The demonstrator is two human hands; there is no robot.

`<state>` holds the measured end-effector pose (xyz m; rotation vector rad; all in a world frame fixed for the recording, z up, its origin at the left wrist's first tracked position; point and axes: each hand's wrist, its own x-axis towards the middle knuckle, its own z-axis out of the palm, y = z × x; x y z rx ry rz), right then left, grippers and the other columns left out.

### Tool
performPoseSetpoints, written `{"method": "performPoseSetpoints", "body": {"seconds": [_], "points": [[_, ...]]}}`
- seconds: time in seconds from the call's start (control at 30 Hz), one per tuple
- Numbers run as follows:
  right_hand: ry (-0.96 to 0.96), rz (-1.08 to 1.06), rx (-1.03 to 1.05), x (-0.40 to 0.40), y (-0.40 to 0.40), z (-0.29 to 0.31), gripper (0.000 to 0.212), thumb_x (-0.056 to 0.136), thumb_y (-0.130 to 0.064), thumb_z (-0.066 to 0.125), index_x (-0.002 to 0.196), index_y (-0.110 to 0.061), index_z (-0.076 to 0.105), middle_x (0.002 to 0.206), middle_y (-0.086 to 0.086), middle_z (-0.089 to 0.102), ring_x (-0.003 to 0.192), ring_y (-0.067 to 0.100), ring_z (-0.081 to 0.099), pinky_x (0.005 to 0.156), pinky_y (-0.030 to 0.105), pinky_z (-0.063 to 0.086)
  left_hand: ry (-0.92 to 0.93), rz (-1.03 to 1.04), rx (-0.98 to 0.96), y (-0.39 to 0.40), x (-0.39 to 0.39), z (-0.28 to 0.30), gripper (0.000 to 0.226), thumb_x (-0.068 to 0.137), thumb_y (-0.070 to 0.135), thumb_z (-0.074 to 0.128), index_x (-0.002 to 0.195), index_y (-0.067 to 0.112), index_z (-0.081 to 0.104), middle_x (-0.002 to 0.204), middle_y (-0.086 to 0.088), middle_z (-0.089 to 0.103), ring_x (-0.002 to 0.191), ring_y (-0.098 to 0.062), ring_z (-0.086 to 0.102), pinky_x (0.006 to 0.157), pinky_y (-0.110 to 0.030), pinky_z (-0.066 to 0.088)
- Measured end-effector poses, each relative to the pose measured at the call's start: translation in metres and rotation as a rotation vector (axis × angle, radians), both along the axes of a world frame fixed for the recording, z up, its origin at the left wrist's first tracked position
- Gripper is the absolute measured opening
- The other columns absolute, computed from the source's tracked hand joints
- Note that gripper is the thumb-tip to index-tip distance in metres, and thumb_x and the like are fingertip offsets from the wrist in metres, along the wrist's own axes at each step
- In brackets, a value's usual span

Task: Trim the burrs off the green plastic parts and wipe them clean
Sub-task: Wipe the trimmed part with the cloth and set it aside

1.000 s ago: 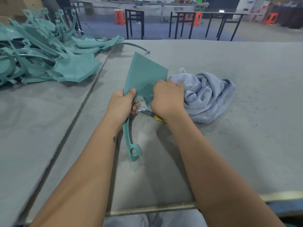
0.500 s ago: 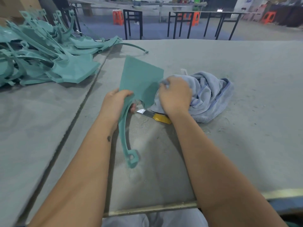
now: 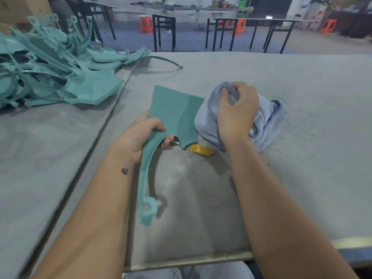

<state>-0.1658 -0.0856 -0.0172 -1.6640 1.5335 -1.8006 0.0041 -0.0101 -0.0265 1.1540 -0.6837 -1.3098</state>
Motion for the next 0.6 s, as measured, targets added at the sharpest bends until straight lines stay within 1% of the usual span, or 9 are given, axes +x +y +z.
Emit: {"method": "performPoseSetpoints", "body": {"seconds": [0.07, 0.1, 0.17, 0.23, 0.3, 0.37, 0.47, 0.53, 0.6], "points": [[0.268, 0.135, 0.036, 0.006, 0.002, -0.004, 0.013, 0.091, -0.021, 0.056, 0.093, -0.015, 0.068, 0.096, 0.002, 0.063, 0.088, 0.022, 0.057, 0.084, 0.031, 0.043, -0.078, -0.034, -0.027, -0.002, -0.004, -0.001, 0.028, 0.089, -0.007, 0.041, 0.093, 0.017, 0.053, 0.074, -0.013, 0.059, 0.038, -0.013, 0.05, 0.034, -0.015, 0.037], [0.417, 0.222, 0.088, 0.012, 0.005, -0.005, 0.016, 0.091, -0.02, 0.054, 0.097, -0.015, 0.068, 0.101, 0.004, 0.064, 0.092, 0.026, 0.058, 0.086, 0.037, 0.044, -0.146, -0.044, -0.051, -0.003, -0.004, -0.003, 0.025, 0.09, -0.006, 0.047, 0.093, 0.018, 0.054, 0.075, -0.013, 0.057, 0.038, -0.011, 0.048, 0.034, -0.014, 0.035], [0.692, 0.33, 0.126, 0.021, 0.011, -0.004, 0.022, 0.09, -0.02, 0.053, 0.105, -0.018, 0.069, 0.109, 0.005, 0.064, 0.097, 0.028, 0.059, 0.084, 0.041, 0.046, -0.244, -0.063, -0.111, -0.004, -0.004, -0.006, 0.024, 0.089, -0.005, 0.058, 0.098, 0.017, 0.055, 0.076, -0.012, 0.057, 0.039, -0.01, 0.047, 0.034, -0.015, 0.035], [0.799, 0.447, 0.107, 0.026, 0.018, 0.002, 0.021, 0.086, -0.018, 0.056, 0.1, -0.021, 0.072, 0.106, 0.0, 0.067, 0.096, 0.026, 0.062, 0.081, 0.041, 0.048, -0.244, -0.079, -0.153, -0.003, -0.002, -0.007, 0.034, 0.085, -0.008, 0.061, 0.106, 0.018, 0.054, 0.08, -0.01, 0.059, 0.04, -0.009, 0.047, 0.034, -0.016, 0.036], [0.75, 0.604, 0.131, 0.027, 0.023, 0.007, 0.016, 0.08, -0.014, 0.061, 0.083, -0.027, 0.071, 0.093, -0.007, 0.068, 0.091, 0.02, 0.063, 0.079, 0.041, 0.05, -0.183, -0.103, -0.165, -0.002, -0.001, -0.007, 0.045, 0.083, -0.014, 0.06, 0.111, 0.02, 0.052, 0.079, -0.008, 0.061, 0.042, -0.009, 0.047, 0.035, -0.016, 0.036], [0.676, 0.65, 0.16, 0.025, 0.025, 0.007, 0.021, 0.079, -0.014, 0.064, 0.075, -0.034, 0.067, 0.083, -0.012, 0.064, 0.088, 0.017, 0.062, 0.079, 0.042, 0.049, -0.154, -0.129, -0.169, -0.001, -0.002, -0.006, 0.051, 0.081, -0.019, 0.056, 0.111, 0.022, 0.052, 0.075, -0.006, 0.062, 0.041, -0.009, 0.046, 0.035, -0.016, 0.036], [0.618, 0.474, 0.193, 0.021, 0.017, 0.001, 0.02, 0.084, -0.015, 0.057, 0.079, -0.032, 0.066, 0.089, -0.013, 0.064, 0.093, 0.018, 0.061, 0.083, 0.039, 0.047, -0.178, -0.144, -0.168, -0.001, -0.001, -0.008, 0.053, 0.081, -0.022, 0.054, 0.11, 0.022, 0.052, 0.074, -0.006, 0.063, 0.04, -0.008, 0.045, 0.035, -0.016, 0.036], [0.574, 0.264, 0.239, 0.014, 0.005, -0.002, 0.022, 0.087, -0.013, 0.048, 0.092, -0.021, 0.068, 0.1, -0.003, 0.066, 0.094, 0.025, 0.06, 0.085, 0.04, 0.048, -0.209, -0.165, -0.181, -0.001, -0.001, -0.009, 0.048, 0.082, -0.02, 0.055, 0.108, 0.02, 0.052, 0.068, -0.002, 0.064, 0.039, -0.007, 0.045, 0.035, -0.015, 0.036], [0.454, 0.178, 0.263, 0.005, -0.004, -0.005, 0.024, 0.089, -0.01, 0.044, 0.098, -0.013, 0.066, 0.101, 0.005, 0.067, 0.092, 0.028, 0.06, 0.085, 0.042, 0.048, -0.25, -0.174, -0.198, 0.0, 0.0, -0.009, 0.038, 0.084, -0.016, 0.055, 0.102, 0.017, 0.053, 0.062, 0.001, 0.061, 0.038, -0.006, 0.045, 0.034, -0.016, 0.036]]}}
